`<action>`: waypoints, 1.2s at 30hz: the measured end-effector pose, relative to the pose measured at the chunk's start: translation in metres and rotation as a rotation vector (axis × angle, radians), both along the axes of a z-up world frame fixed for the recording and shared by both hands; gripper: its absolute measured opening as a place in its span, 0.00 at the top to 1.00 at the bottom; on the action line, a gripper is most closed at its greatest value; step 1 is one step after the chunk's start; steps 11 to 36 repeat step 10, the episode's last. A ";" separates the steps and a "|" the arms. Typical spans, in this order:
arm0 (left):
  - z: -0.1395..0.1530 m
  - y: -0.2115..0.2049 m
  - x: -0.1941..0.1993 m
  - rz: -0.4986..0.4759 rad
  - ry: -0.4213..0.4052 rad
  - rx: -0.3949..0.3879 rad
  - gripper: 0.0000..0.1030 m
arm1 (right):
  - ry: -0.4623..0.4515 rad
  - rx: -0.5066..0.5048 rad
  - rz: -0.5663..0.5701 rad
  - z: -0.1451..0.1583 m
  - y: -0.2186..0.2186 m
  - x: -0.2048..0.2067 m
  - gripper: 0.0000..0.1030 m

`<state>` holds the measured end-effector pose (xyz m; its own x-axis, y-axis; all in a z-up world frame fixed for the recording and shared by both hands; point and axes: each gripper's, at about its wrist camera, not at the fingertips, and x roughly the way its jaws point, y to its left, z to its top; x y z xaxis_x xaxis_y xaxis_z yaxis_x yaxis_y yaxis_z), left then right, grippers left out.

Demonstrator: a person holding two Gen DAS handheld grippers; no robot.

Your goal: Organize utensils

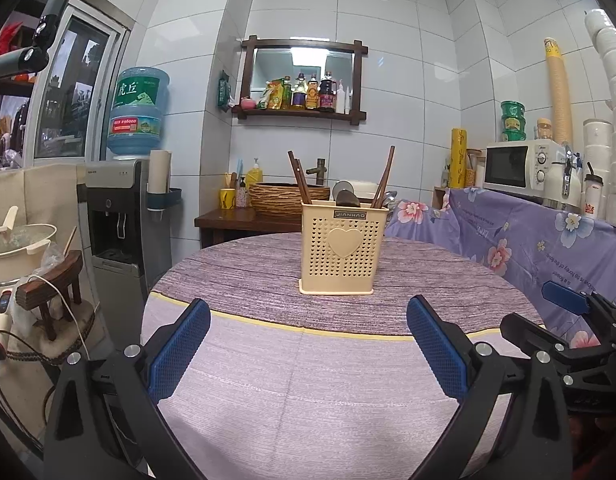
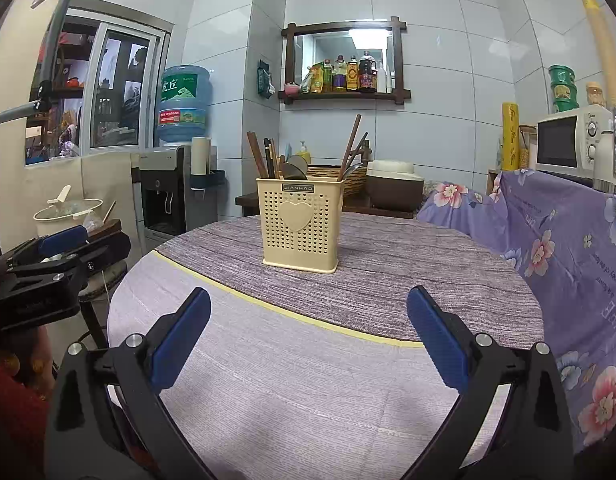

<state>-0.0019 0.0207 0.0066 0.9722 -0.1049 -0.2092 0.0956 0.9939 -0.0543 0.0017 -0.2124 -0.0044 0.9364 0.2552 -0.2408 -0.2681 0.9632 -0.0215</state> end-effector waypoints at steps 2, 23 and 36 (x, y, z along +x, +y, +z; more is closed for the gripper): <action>0.001 -0.001 0.000 0.007 -0.002 0.013 0.05 | 0.002 0.003 -0.002 0.000 0.000 0.000 0.06; 0.000 -0.003 0.003 0.011 0.026 0.019 0.05 | 0.006 0.007 -0.006 0.000 0.001 0.001 0.06; 0.000 -0.003 0.003 0.011 0.026 0.019 0.05 | 0.006 0.007 -0.006 0.000 0.001 0.001 0.06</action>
